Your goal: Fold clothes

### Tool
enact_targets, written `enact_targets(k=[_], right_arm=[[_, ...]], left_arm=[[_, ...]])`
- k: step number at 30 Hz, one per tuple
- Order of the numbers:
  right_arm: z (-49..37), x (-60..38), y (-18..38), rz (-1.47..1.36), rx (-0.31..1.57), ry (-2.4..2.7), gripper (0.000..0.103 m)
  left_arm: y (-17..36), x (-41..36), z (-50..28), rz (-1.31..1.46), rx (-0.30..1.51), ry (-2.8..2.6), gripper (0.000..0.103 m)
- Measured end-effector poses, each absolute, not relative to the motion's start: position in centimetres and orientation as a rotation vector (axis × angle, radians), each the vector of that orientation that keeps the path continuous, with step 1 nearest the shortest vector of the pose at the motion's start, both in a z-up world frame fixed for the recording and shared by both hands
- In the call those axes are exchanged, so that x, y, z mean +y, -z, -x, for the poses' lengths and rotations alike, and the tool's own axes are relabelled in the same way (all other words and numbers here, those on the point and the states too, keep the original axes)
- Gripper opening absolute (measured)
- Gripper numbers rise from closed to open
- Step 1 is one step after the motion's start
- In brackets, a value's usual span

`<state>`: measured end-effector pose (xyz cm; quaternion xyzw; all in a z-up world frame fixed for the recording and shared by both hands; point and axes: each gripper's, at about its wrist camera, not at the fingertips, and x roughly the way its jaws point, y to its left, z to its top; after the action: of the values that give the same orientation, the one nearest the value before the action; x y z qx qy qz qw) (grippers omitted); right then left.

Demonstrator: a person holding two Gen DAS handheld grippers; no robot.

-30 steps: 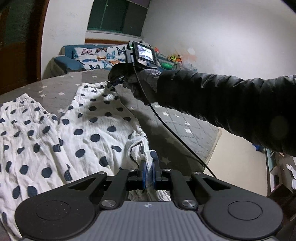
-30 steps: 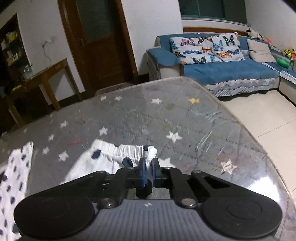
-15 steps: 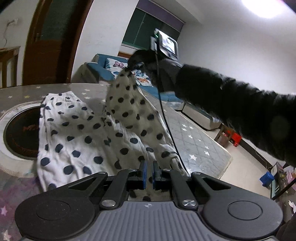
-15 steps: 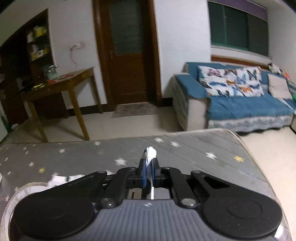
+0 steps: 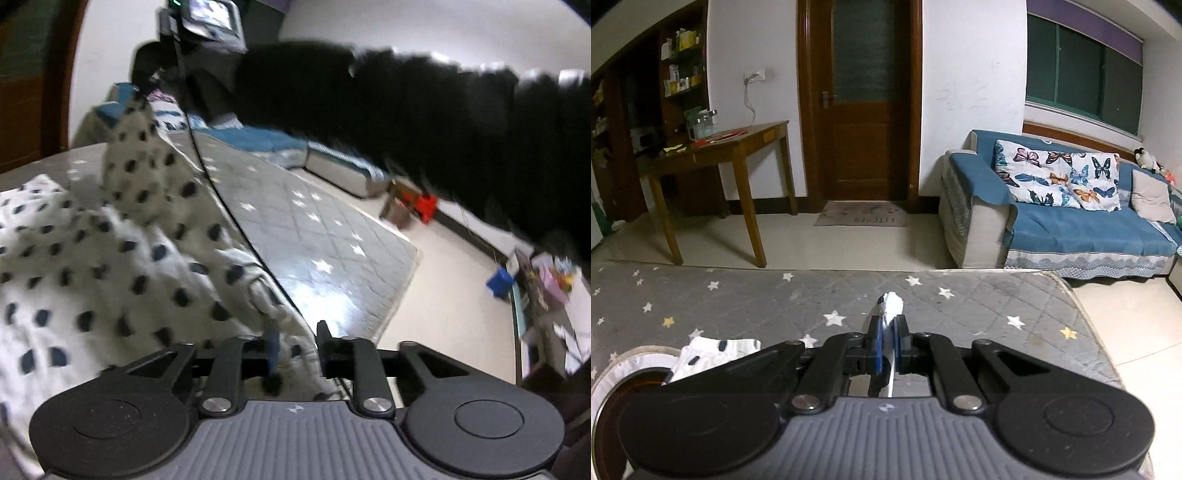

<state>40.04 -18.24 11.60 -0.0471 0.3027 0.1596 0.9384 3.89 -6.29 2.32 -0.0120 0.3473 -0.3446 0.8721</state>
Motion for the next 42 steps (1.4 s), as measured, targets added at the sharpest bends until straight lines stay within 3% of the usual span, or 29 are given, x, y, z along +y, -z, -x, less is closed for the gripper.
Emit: enact_targets(k=[2,12,13,14,15,18,25,33,42], right_arm=[[-40.2,-19.2,-11.5,0.102,0.619,-0.326,0.005],[-40.1,-21.6,-10.4,0.117,0.635,-0.358,0.005],[-40.1,-21.8,-10.3,0.112,0.637,-0.356,0.005],[-40.1,-21.9,-10.3,0.108,0.639,-0.355,0.005],[-40.1,-22.1,-10.2,0.103,0.642,-0.353,0.005],[-40.1,-22.6,-10.2,0.091,0.645,-0.347,0.005],[-39.9,-20.0,-12.0,0.098,0.626,-0.365,0.005],[-39.7,-10.8,-12.0,0.143,0.630,-0.448,0.005],[-38.9,1.1,-8.5,0.208,0.686,-0.540,0.005]], left_arm=[[-1.7,-7.6,-4.4,-0.007,0.748,0.721,0.036],[1.2,-11.4,-6.4,-0.145,0.832,0.657,0.034],[1.3,-11.5,-6.5,-0.155,0.827,0.650,0.030],[1.3,-11.7,-6.5,-0.165,0.822,0.643,0.018],[1.0,-11.1,-6.4,-0.146,0.817,0.643,0.010],[0.3,-9.6,-6.3,-0.089,0.802,0.644,0.006],[-4.5,-1.2,-3.3,0.148,0.635,0.571,0.005],[-4.1,7.0,0.6,0.369,0.612,0.423,0.005],[-2.4,12.1,2.6,0.499,0.631,0.287,0.005]])
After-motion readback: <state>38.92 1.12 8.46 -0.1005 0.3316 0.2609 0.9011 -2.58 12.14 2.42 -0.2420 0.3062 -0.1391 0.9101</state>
